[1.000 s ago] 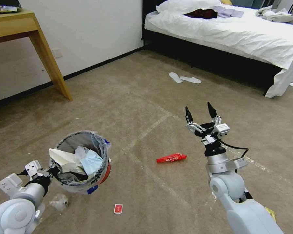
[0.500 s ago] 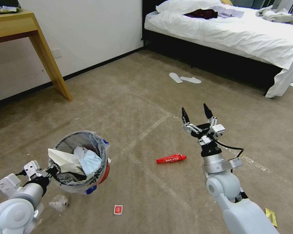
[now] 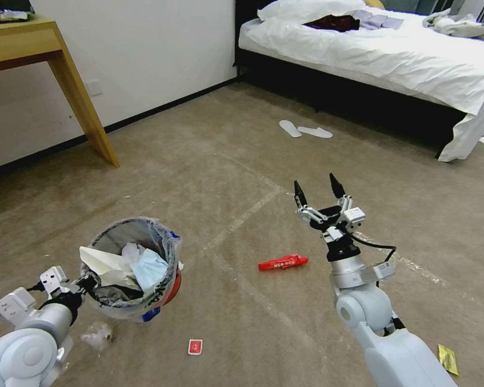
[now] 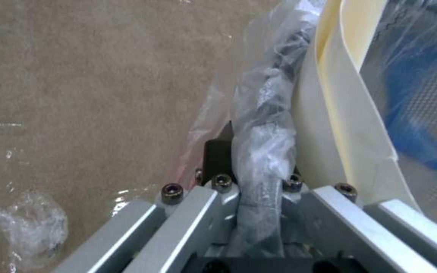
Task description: Pick up the trash bin and place the garbage on the floor into it.
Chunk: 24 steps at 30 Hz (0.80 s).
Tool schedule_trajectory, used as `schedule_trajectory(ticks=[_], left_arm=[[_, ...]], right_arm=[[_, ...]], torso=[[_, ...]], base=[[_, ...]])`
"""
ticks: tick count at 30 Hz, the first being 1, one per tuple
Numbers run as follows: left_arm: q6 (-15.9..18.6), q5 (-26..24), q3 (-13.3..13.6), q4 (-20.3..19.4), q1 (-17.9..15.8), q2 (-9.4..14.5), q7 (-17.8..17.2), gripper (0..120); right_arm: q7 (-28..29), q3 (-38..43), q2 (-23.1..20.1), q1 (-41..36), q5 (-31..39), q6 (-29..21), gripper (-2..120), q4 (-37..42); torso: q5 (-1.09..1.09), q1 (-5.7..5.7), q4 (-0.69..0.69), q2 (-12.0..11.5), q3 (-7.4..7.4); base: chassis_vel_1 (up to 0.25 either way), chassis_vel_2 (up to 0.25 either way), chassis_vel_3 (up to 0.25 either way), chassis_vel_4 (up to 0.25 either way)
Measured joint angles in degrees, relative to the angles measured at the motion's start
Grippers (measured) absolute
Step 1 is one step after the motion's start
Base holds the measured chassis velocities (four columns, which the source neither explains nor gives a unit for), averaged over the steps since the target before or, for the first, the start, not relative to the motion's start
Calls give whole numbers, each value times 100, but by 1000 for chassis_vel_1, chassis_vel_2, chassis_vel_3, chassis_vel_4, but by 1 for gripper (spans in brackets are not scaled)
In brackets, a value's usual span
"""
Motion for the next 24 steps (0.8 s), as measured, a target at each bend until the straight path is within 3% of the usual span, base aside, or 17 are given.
schedule_trajectory(ticks=[11, 24], left_arm=[[4, -1, 20, 10, -28, 5, 0, 1], [6, 10, 24, 0, -24, -12, 0, 1]], right_arm=[[484, -333, -140, 121, 265, -567, 100, 62], [482, -381, -156, 172, 240, -583, 100, 81]], torso=[[0, 0, 0, 0, 0], [0, 0, 0, 0, 0]], base=[[0, 0, 0, 0], [0, 0, 0, 0]])
